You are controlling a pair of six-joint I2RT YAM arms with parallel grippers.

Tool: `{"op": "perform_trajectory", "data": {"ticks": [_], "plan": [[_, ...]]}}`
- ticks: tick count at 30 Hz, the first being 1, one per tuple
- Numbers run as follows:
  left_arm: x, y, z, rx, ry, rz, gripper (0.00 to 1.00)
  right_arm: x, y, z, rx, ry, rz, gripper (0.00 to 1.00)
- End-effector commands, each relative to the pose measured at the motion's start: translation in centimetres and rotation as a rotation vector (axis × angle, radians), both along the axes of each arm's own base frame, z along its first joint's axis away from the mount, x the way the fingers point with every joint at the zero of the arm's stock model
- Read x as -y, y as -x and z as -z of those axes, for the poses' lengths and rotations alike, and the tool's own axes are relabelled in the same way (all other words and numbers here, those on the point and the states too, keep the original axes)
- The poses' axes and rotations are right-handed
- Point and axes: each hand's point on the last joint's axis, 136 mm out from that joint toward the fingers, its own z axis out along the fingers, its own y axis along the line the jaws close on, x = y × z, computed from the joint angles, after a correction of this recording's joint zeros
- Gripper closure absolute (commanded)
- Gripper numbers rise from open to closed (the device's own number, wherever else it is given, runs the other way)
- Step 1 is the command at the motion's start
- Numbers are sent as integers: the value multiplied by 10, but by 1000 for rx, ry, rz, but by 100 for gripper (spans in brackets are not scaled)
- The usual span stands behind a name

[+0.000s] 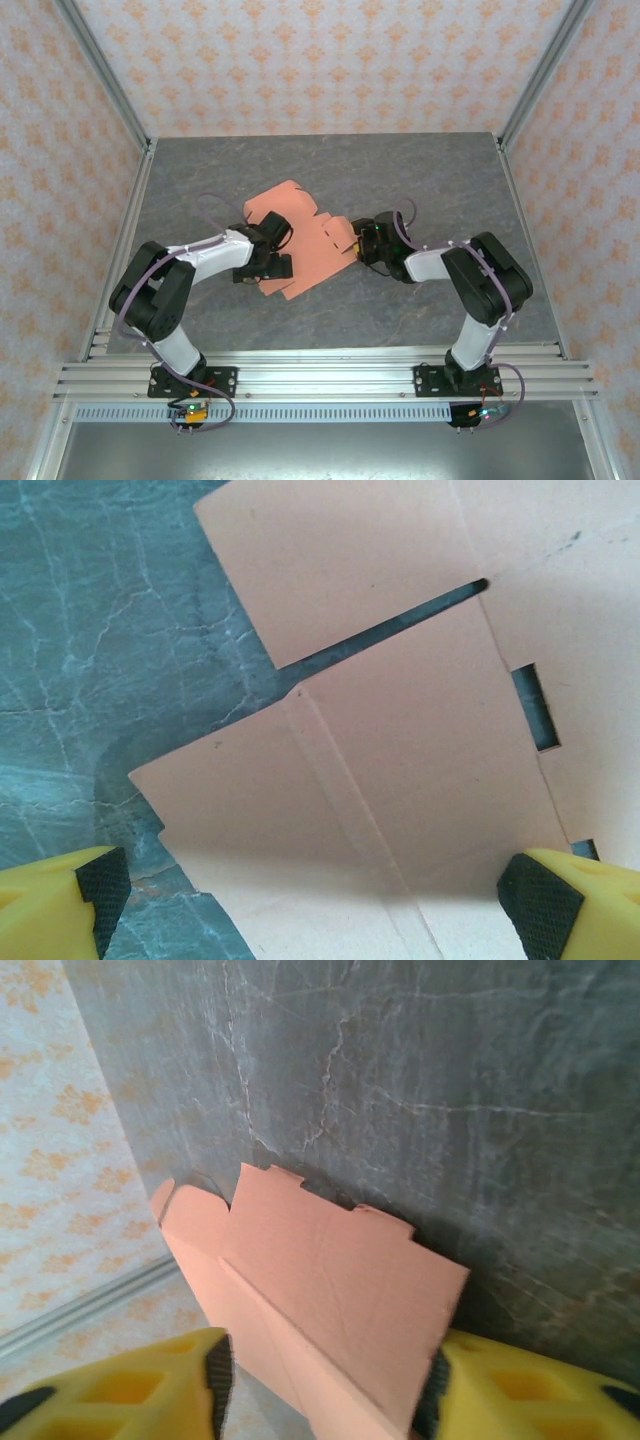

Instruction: Fold the paper box

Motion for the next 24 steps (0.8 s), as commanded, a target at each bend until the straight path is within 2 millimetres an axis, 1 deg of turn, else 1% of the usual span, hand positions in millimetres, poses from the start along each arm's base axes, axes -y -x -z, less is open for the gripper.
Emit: {"op": "perform_trajectory", "data": {"ticks": [1, 3, 6, 10, 12, 14, 15, 18, 21, 24], "plan": [[-7, 9, 1, -37, -49, -4, 1, -3, -16, -14, 85, -26, 31, 55], [-6, 9, 0, -35, -43, -5, 1, -5, -21, -20, 116, -25, 21, 59], [-2, 8, -5, -28, -21, 1, 0, -11, -27, -29, 175, -24, -7, 61], [7, 4, -20, 2, 35, 9, 0, -19, -33, -42, 256, -3, -66, 67], [11, 2, -28, 9, 51, 19, 0, -24, -35, -48, 293, 3, -96, 73], [15, 0, -37, 10, 69, 36, 0, -28, -37, -53, 323, -4, -118, 83], [17, -1, -40, 13, 77, 42, 0, -30, -38, -54, 333, -8, -124, 85], [22, -4, -52, 31, 105, 51, 0, -36, -41, -55, 356, -20, -145, 88], [27, -7, -66, 54, 136, 55, 0, -36, -41, -56, 373, -9, -156, 92], [30, -10, -87, 88, 163, 58, 0, -35, -38, -63, 404, 11, -169, 93]]}}
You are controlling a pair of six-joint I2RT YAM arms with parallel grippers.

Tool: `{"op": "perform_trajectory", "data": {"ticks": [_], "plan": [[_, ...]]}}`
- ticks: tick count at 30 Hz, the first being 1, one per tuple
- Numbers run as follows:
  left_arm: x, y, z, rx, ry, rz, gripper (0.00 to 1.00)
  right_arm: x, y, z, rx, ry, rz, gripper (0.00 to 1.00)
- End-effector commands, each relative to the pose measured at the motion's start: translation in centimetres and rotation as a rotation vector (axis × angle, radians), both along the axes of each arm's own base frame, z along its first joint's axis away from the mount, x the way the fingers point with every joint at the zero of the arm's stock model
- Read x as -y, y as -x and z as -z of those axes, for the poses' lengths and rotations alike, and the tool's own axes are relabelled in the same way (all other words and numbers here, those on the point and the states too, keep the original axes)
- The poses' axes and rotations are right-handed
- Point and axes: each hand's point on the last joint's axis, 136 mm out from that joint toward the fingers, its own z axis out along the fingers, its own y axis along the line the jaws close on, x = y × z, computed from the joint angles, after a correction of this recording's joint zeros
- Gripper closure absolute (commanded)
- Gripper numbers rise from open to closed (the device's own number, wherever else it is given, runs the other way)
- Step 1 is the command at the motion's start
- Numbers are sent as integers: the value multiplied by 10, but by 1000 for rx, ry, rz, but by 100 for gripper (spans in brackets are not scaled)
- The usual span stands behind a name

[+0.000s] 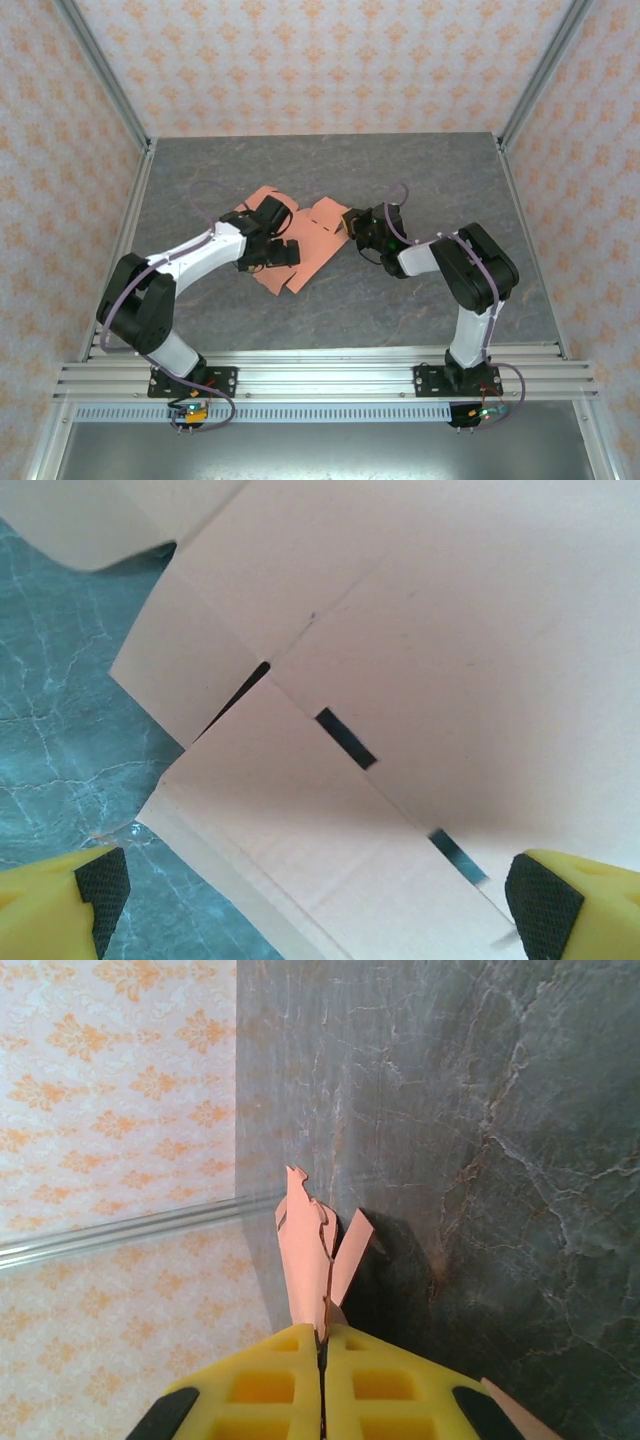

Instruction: Fold the paper box

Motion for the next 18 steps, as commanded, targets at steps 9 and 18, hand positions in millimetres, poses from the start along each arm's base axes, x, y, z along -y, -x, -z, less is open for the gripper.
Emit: {"op": "perform_trajectory", "data": {"ticks": [9, 18], "plan": [[3, -7, -116, 246, 156, 13, 0, 30, 4, -77, 248, 252, -31, 100], [-36, -16, -149, 396, 148, -110, 0, 76, 18, -198, 484, 677, -57, 100]]}}
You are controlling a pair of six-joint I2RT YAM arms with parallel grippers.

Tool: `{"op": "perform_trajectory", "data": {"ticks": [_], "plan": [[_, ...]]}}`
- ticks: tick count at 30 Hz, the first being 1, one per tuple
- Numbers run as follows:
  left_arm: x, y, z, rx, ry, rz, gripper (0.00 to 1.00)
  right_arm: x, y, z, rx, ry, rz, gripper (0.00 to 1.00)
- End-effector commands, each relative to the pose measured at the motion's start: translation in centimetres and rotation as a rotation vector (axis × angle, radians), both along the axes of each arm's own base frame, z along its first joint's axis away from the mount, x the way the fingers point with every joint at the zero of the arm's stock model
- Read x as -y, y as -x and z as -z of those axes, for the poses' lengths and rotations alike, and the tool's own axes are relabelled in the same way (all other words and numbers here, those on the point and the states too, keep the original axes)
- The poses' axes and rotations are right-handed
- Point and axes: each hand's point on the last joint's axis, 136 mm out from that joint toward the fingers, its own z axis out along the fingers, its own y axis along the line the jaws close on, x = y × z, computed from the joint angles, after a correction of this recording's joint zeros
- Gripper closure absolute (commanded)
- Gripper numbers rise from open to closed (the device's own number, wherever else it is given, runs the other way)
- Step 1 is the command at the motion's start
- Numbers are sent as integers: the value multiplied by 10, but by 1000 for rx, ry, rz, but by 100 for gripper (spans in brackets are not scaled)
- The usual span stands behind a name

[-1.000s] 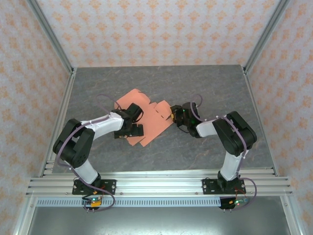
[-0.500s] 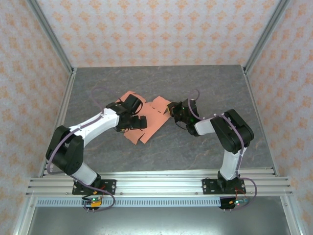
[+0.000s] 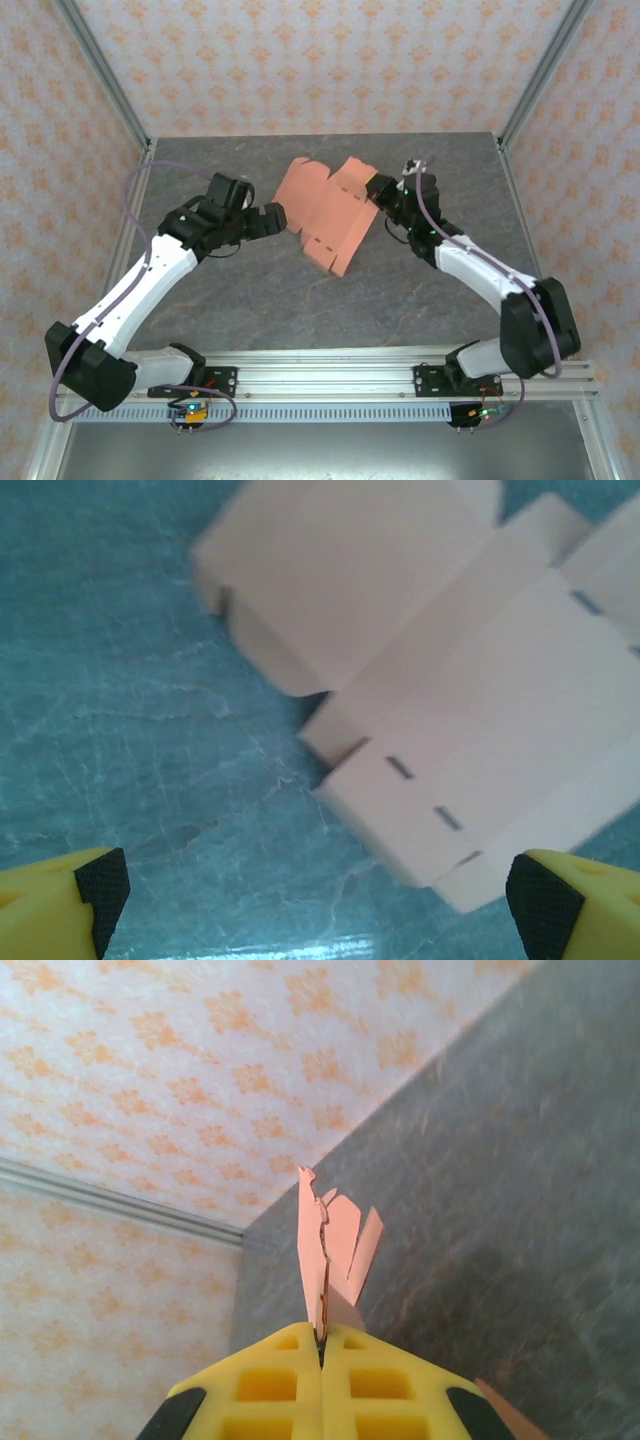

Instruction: Fold the paper box

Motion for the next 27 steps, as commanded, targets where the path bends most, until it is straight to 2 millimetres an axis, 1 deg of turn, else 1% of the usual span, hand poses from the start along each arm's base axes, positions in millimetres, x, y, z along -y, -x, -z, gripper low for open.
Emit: {"op": "perform_trajectory", "data": {"ticks": [1, 3, 4, 5, 6, 8, 9, 10, 11, 12, 13, 15, 16, 17, 18, 19, 22, 24, 26, 27], "plan": [[-19, -4, -1, 25, -23, -80, 0, 17, 12, -40, 104, 289, -20, 100], [-25, -4, 6, 9, -1, -119, 0, 13, 17, -65, 162, 374, -59, 100], [-26, -5, 11, -3, 17, -132, 0, 8, 20, -72, 180, 420, -89, 100], [-27, -5, 15, -12, 31, -142, 0, 2, 22, -74, 189, 454, -113, 100], [-28, -5, 20, -24, 48, -152, 0, -7, 25, -72, 190, 487, -146, 100], [-29, -5, 30, -43, 69, -167, 0, -27, 29, -55, 160, 501, -202, 100], [-31, -4, 35, -54, 75, -174, 0, -42, 33, -41, 138, 489, -244, 100], [-32, -3, 41, -65, 77, -180, 0, -59, 38, -25, 117, 482, -292, 96], [-34, -2, 45, -75, 75, -184, 0, -74, 44, -12, 98, 487, -325, 86], [-35, -1, 49, -86, 72, -184, 0, -94, 54, 5, 79, 498, -366, 72], [-37, 0, 54, -97, 66, -183, 0, -114, 65, 20, 59, 502, -407, 67], [-41, 3, 61, -123, 48, -180, 0, -149, 84, 39, 32, 463, -481, 63], [-42, 5, 64, -133, 41, -176, 0, -159, 89, 43, 19, 435, -498, 61], [-45, 7, 67, -142, 30, -173, 0, -164, 92, 47, 2, 405, -500, 59], [-46, 9, 70, -150, 21, -166, 0, -164, 92, 49, -16, 379, -488, 59], [-47, 11, 72, -156, 15, -160, 0, -159, 90, 48, -21, 374, -460, 57], [-47, 15, 79, -159, 1, -128, 0, -128, 80, 41, -37, 370, -357, 48], [-48, 17, 86, -162, -6, -122, 0, -96, 68, 40, -104, 341, -239, 43], [-48, 19, 92, -165, -3, -123, 0, -58, 57, 51, -227, 303, -71, 36], [-47, 19, 96, -169, 3, -126, 0, -41, 53, 60, -297, 264, 4, 34]]}}
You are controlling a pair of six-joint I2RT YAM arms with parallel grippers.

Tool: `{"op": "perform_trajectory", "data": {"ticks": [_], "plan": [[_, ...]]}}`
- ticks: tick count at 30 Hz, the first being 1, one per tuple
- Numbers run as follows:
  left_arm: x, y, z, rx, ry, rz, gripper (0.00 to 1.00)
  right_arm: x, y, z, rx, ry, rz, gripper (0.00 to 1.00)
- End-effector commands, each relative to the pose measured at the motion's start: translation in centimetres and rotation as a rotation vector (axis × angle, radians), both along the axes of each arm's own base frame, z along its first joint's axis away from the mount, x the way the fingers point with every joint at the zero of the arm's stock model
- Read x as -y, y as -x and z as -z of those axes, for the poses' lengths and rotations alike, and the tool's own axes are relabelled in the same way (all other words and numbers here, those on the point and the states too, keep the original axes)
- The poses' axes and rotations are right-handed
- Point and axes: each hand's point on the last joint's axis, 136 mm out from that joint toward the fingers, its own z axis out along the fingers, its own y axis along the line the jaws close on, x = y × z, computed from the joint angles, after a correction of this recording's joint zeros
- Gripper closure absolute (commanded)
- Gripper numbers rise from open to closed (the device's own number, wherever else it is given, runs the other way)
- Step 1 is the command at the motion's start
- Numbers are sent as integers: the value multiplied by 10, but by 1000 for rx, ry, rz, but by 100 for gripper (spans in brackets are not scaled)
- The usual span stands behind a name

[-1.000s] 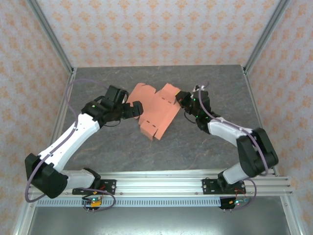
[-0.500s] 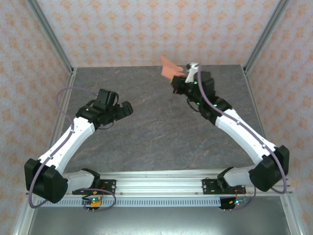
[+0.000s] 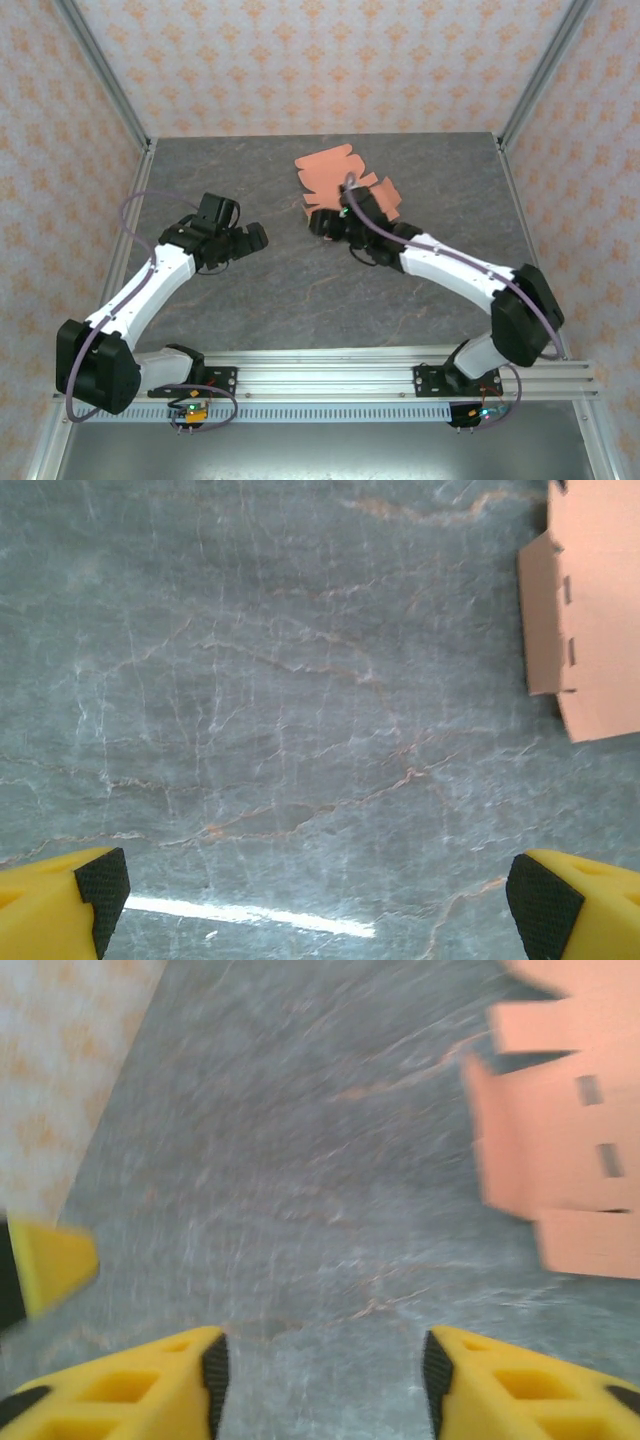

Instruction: Fold the paper box

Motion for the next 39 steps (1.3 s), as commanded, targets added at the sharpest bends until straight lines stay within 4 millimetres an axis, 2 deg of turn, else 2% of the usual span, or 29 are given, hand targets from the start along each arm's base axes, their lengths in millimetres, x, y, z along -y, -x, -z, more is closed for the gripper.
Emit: {"op": "perform_trajectory", "data": {"ticks": [1, 5, 8, 13, 18, 21, 29, 33, 39], "plan": [[0, 0, 6, 17, 6, 13, 0, 66, -16, 5, -143, -88, 358, 33], [5, -3, 12, 25, 45, 1, 0, 98, -24, 38, -284, -257, 581, 30], [6, -5, 10, 19, 44, 4, 0, 109, -29, 61, -360, -355, 693, 30], [-1, -3, 4, 22, -3, 15, 0, 103, -35, 98, -471, -347, 744, 29], [-5, 4, 8, 14, -12, 2, 0, 90, -56, 127, -514, -406, 756, 33], [-7, 9, 9, 8, -18, 0, 0, 89, -69, 131, -485, -425, 761, 40], [-19, 16, 3, 22, -90, 7, 0, 103, -91, 153, -452, -428, 804, 61], [-21, 16, 0, 28, -104, 15, 0, 106, -97, 151, -418, -466, 810, 70], [-23, 13, -4, 41, -115, 13, 0, 107, -93, 144, -429, -459, 807, 66]]}}
